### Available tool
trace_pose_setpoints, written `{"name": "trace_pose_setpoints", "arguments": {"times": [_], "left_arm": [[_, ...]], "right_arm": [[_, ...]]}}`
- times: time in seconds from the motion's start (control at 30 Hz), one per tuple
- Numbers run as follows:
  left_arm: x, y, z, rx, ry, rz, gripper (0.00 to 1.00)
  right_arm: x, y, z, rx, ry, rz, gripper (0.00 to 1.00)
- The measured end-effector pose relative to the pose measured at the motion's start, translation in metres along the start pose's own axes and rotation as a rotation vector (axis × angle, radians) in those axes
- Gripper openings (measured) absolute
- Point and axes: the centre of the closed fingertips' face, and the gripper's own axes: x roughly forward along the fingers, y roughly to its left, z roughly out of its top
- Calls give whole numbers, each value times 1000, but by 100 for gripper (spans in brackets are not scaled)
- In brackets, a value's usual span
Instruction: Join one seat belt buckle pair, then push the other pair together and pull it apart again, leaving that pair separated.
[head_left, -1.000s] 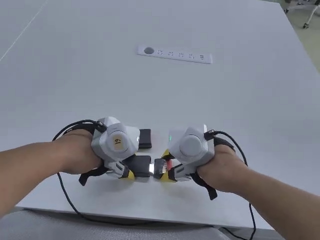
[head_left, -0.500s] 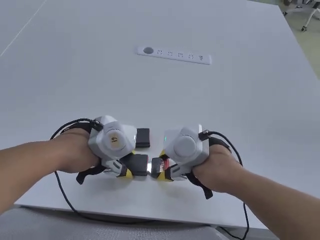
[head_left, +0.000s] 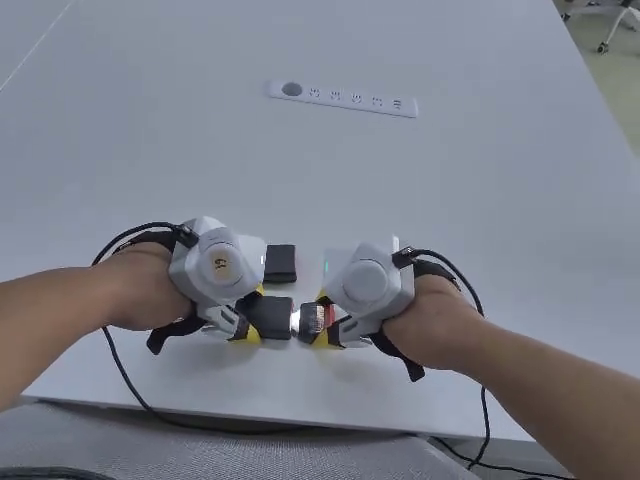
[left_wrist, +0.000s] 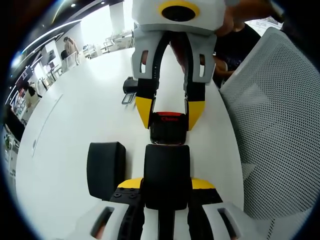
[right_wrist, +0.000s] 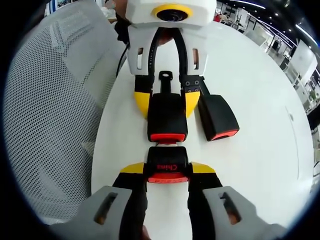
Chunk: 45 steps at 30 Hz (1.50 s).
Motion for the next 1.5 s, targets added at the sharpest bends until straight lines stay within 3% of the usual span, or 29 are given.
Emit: {"name": "trace_pose_setpoints", "arguments": {"times": [1.03, 1.5], "left_arm": [[-1, -1, 0, -12, 19, 6, 33], [-2, 0, -1, -21, 7, 9, 33]], "right_arm": [[1, 0, 0, 30, 0, 8, 30], [1, 0, 0, 28, -4, 8, 31]]}}
